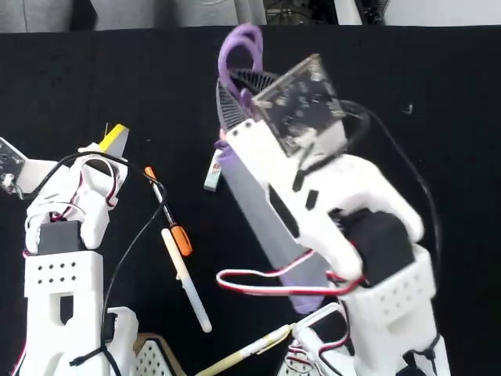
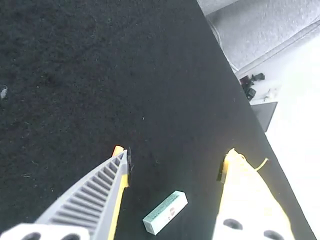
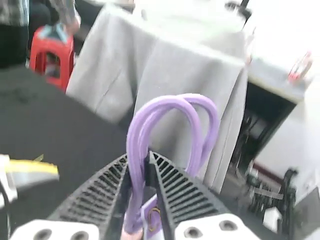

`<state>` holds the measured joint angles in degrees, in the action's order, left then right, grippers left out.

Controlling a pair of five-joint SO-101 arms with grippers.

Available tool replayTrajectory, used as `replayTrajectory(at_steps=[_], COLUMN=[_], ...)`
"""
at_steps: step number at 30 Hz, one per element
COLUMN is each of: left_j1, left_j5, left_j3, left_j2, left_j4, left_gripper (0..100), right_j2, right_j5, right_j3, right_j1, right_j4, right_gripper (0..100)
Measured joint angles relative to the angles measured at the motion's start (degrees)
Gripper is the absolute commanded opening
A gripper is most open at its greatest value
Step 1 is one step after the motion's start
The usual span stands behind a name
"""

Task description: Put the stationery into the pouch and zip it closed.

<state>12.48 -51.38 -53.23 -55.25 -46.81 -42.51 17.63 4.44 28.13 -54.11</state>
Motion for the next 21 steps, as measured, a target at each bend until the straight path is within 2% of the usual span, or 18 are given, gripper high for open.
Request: replayTrajectory(at_steps=[7,17,21], left_j1=[0.00,-0.09,0.00], left_j5=[-0.18,-0.44,-0.44], left_j3=[0.00,-6.51,-8.62], left_j2=[0.00,-0.09,-0.09], left_j4=[0.79,10.64,12.13], left_gripper=[30,30,30], right_j2=[7.91,15.38,16.26], right_j5=[0.00,0.00,0.00], right_j3=[-9.14,-19.69,-20.31], right_j1=[0.00,2.29,2.29], right_j4=[0.00,0.00,-4.31], right_gripper=[1.1,1.1,1.1])
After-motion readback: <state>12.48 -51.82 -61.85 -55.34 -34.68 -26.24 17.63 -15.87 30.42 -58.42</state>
